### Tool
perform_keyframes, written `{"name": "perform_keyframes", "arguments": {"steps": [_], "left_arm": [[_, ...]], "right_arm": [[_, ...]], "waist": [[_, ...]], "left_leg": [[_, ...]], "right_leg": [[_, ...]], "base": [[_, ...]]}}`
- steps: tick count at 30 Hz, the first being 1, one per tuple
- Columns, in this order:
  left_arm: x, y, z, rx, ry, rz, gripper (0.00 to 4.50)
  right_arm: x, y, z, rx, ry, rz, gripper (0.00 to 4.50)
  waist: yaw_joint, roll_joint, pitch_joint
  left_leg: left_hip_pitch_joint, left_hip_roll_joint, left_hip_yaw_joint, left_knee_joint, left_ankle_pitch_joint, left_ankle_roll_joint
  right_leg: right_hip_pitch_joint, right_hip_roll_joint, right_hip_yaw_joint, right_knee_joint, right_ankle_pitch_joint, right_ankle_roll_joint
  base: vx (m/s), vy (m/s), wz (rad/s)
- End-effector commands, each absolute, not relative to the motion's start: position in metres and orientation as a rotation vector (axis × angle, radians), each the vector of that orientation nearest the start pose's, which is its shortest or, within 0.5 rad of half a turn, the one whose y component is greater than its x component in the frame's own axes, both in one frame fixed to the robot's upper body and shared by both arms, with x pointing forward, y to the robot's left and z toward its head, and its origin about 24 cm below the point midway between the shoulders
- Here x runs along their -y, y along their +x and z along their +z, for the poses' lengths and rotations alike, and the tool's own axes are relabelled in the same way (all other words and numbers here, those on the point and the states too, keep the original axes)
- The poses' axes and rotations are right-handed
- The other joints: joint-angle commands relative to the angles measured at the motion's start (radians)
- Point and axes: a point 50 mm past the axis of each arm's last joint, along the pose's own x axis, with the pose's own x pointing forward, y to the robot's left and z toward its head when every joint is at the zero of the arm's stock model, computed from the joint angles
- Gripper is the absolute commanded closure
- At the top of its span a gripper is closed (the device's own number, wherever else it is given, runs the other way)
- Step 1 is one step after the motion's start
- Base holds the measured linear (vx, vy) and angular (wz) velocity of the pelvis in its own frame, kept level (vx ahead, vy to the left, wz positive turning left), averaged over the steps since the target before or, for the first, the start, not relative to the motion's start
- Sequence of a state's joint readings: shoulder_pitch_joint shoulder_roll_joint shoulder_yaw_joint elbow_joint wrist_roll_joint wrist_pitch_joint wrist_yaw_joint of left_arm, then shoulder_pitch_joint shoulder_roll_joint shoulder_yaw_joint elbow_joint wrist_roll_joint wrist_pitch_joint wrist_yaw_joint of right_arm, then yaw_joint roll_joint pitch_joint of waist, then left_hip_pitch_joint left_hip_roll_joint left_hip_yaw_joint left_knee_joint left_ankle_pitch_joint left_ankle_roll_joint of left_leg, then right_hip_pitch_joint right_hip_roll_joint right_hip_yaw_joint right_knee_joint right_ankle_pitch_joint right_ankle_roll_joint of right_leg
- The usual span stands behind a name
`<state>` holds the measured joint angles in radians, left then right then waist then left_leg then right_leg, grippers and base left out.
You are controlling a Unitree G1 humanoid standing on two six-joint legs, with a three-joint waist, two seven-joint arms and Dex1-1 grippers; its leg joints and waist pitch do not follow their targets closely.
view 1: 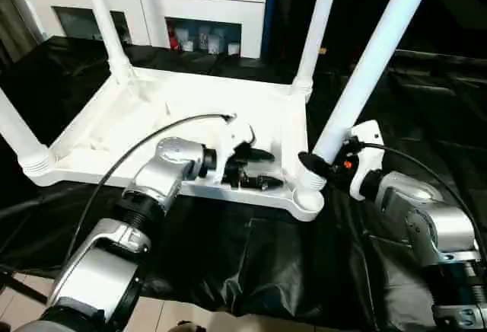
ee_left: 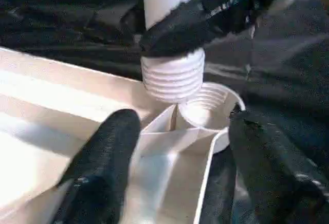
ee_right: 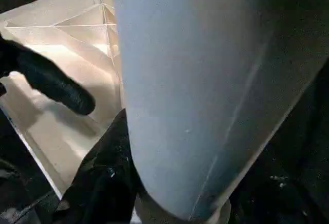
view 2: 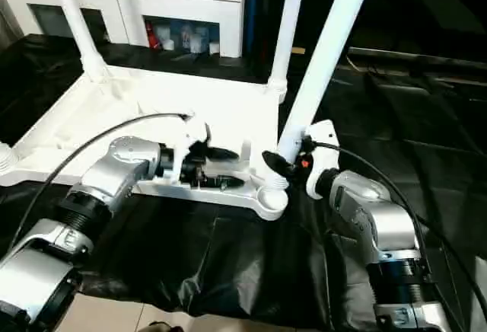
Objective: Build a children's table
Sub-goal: Insert table leg to table base
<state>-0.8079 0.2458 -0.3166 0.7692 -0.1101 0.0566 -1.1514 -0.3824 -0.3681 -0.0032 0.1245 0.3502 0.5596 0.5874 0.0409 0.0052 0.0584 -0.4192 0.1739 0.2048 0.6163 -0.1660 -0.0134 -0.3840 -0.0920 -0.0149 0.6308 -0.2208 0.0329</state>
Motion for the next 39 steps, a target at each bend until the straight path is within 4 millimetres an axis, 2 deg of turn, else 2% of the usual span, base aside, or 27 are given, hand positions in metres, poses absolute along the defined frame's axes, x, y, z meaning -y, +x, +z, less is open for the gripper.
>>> {"name": "perform_keyframes", "arguments": {"steps": [1,2,5,7,8,9,10,11,12,14,16,17,22,23,26,34,39], "left_arm": [[-0.082,0.346,0.083,-0.298,0.381,-1.394,1.46],[-0.083,0.345,0.08,-0.316,0.395,-1.411,1.78],[-0.083,0.344,0.079,-0.331,0.41,-1.431,1.84],[-0.083,0.344,0.077,-0.342,0.417,-1.435,2.21],[-0.084,0.343,0.074,-0.353,0.439,-1.449,2.27],[-0.084,0.343,0.074,-0.353,0.439,-1.449,2.27],[-0.084,0.344,0.073,-0.363,0.453,-1.459,2.29],[-0.084,0.344,0.073,-0.363,0.453,-1.459,2.33],[-0.084,0.344,0.072,-0.368,0.457,-1.463,2.63],[-0.086,0.345,0.07,-0.38,0.468,-1.459,2.7],[-0.089,0.346,0.068,-0.397,0.48,-1.447,2.8],[-0.09,0.346,0.067,-0.403,0.483,-1.446,3.08],[-0.093,0.345,0.063,-0.421,0.491,-1.442,3.34],[-0.094,0.346,0.062,-0.425,0.494,-1.44,3.56],[-0.095,0.346,0.061,-0.432,0.498,-1.436,3.65],[-0.099,0.346,0.058,-0.452,0.506,-1.43,4.29],[-0.103,0.344,0.054,-0.484,0.513,-1.434,4.5]], "right_arm": [[0.177,0.312,0.089,-0.292,0.041,0.621,2.6],[0.177,0.311,0.089,-0.292,0.038,0.623,2.6],[0.177,0.311,0.089,-0.293,0.035,0.625,2.6],[0.178,0.31,0.089,-0.295,0.033,0.625,2.6],[0.178,0.309,0.089,-0.297,0.028,0.626,2.6],[0.178,0.309,0.089,-0.297,0.028,0.626,2.6],[0.179,0.309,0.089,-0.298,0.025,0.625,2.6],[0.179,0.309,0.089,-0.298,0.025,0.625,2.6],[0.179,0.308,0.089,-0.298,0.025,0.625,2.6],[0.18,0.308,0.089,-0.299,0.023,0.624,2.6],[0.181,0.307,0.088,-0.302,0.02,0.623,2.6],[0.18,0.306,0.088,-0.302,0.019,0.622,2.6],[0.179,0.305,0.088,-0.302,0.016,0.625,2.6],[0.179,0.305,0.088,-0.302,0.015,0.626,2.6],[0.179,0.306,0.088,-0.304,0.012,0.627,2.6],[0.177,0.306,0.089,-0.301,0.008,0.634,2.6],[0.175,0.307,0.089,-0.301,0.011,0.644,2.6]], "waist": [[-0.003,0.002,-0.075],[-0.004,0.003,-0.075],[-0.008,0.006,-0.077],[-0.009,0.007,-0.077],[-0.008,0.018,-0.078],[-0.011,0.01,-0.078],[-0.009,0.014,-0.078],[-0.01,0.012,-0.078],[-0.009,0.013,-0.078],[-0.01,0.013,-0.079],[-0.008,0.02,-0.078],[-0.009,0.017,-0.078],[-0.01,0.019,-0.078],[-0.01,0.019,-0.078],[-0.011,0.019,-0.077],[-0.01,0.016,-0.077],[-0.014,0.014,-0.078]], "left_leg": [[0.049,0.05,-0.024,-0.08,-0.21,0.004],[0.049,0.052,-0.025,-0.081,-0.219,-0.005],[0.05,0.053,-0.026,-0.081,-0.216,-0.011],[0.05,0.053,-0.026,-0.081,-0.211,-0.006],[0.051,0.053,-0.026,-0.08,-0.209,-0.004],[0.05,0.052,-0.025,-0.079,-0.209,0.001],[0.049,0.052,-0.025,-0.078,-0.2,0.008],[0.049,0.05,-0.023,-0.078,-0.202,0.012],[0.049,0.052,-0.024,-0.077,-0.202,0.013],[0.05,0.052,-0.024,-0.076,-0.202,0.015],[0.051,0.053,-0.025,-0.077,-0.204,0.014],[0.05,0.053,-0.025,-0.078,-0.207,0.014],[0.05,0.054,-0.026,-0.079,-0.224,0.012],[0.051,0.054,-0.026,-0.079,-0.224,0.012],[0.051,0.054,-0.025,-0.08,-0.226,0.013],[0.05,0.055,-0.026,-0.08,-0.221,0.016],[0.045,0.053,-0.025,-0.076,-0.192,0.04]], "right_leg": [[0.031,-0.047,0.022,-0.072,-0.003,-0.294],[0.032,-0.05,0.023,-0.073,-0.019,-0.289],[0.03,-0.049,0.022,-0.071,-0.004,-0.295],[0.03,-0.048,0.022,-0.069,0.015,-0.303],[0.03,-0.049,0.021,-0.067,0.027,-0.308],[0.032,-0.047,0.022,-0.068,0.038,-0.31],[0.033,-0.049,0.022,-0.067,0.049,-0.315],[0.032,-0.048,0.022,-0.07,0.044,-0.314],[0.033,-0.05,0.023,-0.069,0.041,-0.318],[0.033,-0.049,0.022,-0.069,0.039,-0.32],[0.033,-0.05,0.022,-0.068,0.04,-0.321],[0.033,-0.049,0.021,-0.069,0.04,-0.322],[0.033,-0.05,0.022,-0.07,0.023,-0.325],[0.032,-0.05,0.022,-0.071,0.023,-0.326],[0.031,-0.05,0.022,-0.072,0.015,-0.326],[0.031,-0.052,0.022,-0.071,0.009,-0.325],[0.034,-0.053,0.022,-0.069,0.043,-0.333]], "base": [[0.0,0.0,0.0],[0.0,0.0,0.0],[0.0,0.0,0.0],[0.0,0.0,0.0],[0.0,0.0,0.0],[0.0,0.0,0.0],[0.0,0.0,0.0],[0.0,0.0,0.0],[0.0,0.0,0.0],[0.0,0.0,0.0],[0.0,0.0,0.0],[0.0,0.0,0.0],[0.0,0.0,0.0],[0.0,0.0,0.0],[0.0,0.0,0.0],[0.0,0.0,0.0],[0.0,0.0,0.0]]}}
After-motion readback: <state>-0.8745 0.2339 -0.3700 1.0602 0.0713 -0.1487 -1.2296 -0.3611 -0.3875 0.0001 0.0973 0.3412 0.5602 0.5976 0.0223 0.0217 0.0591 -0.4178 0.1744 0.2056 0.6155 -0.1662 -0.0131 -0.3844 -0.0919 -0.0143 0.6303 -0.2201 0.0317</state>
